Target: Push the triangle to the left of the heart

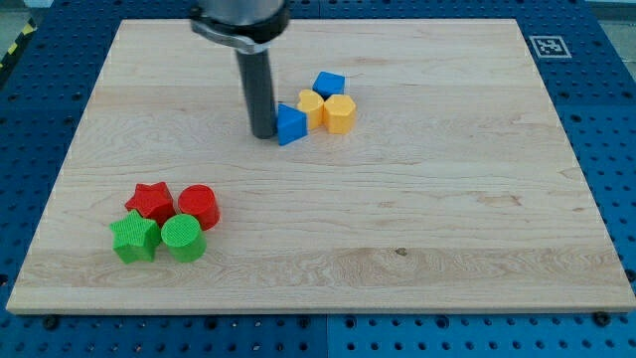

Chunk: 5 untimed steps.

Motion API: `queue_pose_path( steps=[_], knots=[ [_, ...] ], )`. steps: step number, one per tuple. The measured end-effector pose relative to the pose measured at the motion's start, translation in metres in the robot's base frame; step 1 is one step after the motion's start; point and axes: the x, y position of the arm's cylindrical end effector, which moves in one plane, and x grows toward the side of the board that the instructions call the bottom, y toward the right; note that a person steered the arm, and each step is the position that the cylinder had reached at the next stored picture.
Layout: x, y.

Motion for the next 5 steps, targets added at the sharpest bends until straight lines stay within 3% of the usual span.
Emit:
queue_pose_path(
  steps=[1,3,5],
  knots=[
    [0.000,0.021],
    [0.053,0.007],
    [0.040,0.056]
  ],
)
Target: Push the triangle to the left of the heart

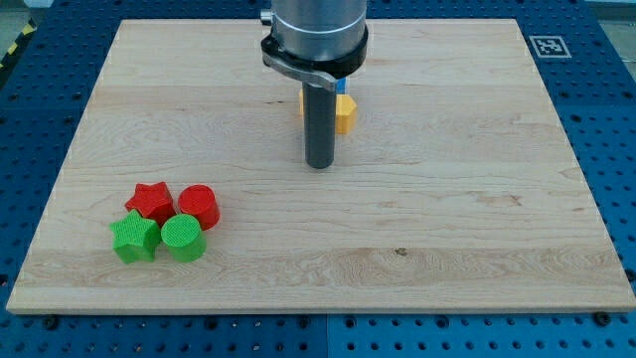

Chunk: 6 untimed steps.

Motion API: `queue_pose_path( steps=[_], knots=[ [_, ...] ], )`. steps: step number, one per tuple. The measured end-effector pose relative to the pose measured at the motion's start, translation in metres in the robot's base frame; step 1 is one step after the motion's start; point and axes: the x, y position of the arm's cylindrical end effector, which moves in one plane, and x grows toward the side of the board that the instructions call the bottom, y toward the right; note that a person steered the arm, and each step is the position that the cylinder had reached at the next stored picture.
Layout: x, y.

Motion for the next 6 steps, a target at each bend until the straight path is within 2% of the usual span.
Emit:
queue_pose_path(
  steps=[3,5,6],
  knots=[
    [-0.025,-0.035],
    [-0.055,-0.035],
    [-0.051,-0.035]
  ],
)
